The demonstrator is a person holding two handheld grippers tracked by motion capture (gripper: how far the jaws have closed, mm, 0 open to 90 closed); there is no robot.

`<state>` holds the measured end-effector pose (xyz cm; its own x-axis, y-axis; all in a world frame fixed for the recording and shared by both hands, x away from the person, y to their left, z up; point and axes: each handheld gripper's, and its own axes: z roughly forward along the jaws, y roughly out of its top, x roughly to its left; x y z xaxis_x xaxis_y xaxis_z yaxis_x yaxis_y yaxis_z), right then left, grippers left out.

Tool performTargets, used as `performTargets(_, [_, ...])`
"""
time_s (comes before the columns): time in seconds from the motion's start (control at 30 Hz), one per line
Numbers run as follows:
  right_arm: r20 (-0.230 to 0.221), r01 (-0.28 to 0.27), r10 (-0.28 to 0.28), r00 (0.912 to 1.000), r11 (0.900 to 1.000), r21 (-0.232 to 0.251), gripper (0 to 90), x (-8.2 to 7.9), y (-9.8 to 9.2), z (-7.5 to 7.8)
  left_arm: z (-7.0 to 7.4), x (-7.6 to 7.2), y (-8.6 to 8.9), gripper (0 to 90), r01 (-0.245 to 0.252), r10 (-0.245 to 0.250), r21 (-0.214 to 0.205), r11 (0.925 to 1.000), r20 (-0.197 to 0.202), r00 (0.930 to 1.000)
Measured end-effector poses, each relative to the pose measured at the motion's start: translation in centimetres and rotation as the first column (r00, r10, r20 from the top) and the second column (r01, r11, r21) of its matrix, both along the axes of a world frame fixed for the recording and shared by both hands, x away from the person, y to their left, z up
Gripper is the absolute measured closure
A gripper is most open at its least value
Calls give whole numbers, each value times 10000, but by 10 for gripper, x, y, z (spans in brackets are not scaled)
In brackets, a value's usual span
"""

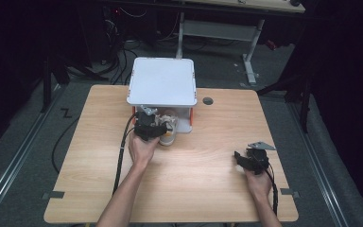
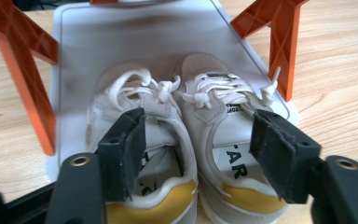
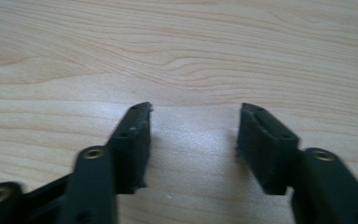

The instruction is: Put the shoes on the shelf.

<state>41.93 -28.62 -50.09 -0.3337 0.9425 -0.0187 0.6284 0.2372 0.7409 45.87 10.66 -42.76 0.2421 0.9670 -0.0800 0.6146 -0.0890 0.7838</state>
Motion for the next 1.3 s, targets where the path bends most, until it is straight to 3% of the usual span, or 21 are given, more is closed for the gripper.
performTargets(0.13, [26,-162,161,9999,9998,150,631,-1,1,0,3,-16,3,242,198,-197,85,9998,-79,9998])
performTargets(0.2, [31,-205,205,9998,9996,172,639,-1,1,0,3,-22,5,236,238,-238,203,9995,7,9997])
performTargets(0.33, [-166,-291,306,9994,9960,849,665,3,0,1,4,-36,10,198,260,-260,329,9991,-11,9997])
performTargets(0.4, [-517,-455,502,9974,9951,873,666,9,7,5,4,-41,12,183,271,-271,249,9993,-11,9996])
performTargets(0.5, [-429,-780,817,9957,9936,823,666,13,16,10,2,-47,10,177,297,-288,368,9989,-235,9993])
performTargets(0.53, [-215,-1141,1165,9930,9893,913,666,16,26,19,0,-49,7,173,321,-304,461,9984,-367,9989])
performTargets(0.67, [177,-1622,1612,9868,9793,1211,666,22,42,35,-7,-51,2,170,273,-231,685,9973,-609,9979])
performTargets(0.73, [531,-2135,2078,9767,9658,1474,674,29,57,54,-11,-51,0,167,174,-122,674,9976,-767,9970])
performTargets(0.8, [616,-2265,2194,9737,9609,1594,677,32,62,60,-15,-52,-2,166,100,-44,654,9978,-856,9963])
performTargets(0.83, [804,-2554,2446,9663,9505,1772,686,38,73,77,-18,-52,-3,164,40,19,663,9978,-891,9960])
performTargets(0.9, [868,-2621,2500,9643,9481,1802,688,40,75,81,-20,-51,-5,164,4,60,664,9978,-949,9955])
performTargets(1.07, [1449,-3165,2925,9452,9298,1879,698,55,102,121,-26,-46,-10,165,-143,214,654,9978,-1080,9939])
performTargets(1.17, [1775,-3380,3087,9344,9259,1688,711,66,121,142,-28,-44,-13,173,-211,278,618,9979,-1092,9936])
performTargets(1.3, [1932,-3424,3096,9310,9244,1684,721,74,134,153,-32,-41,-16,178,-323,397,662,9973,-1136,9927])
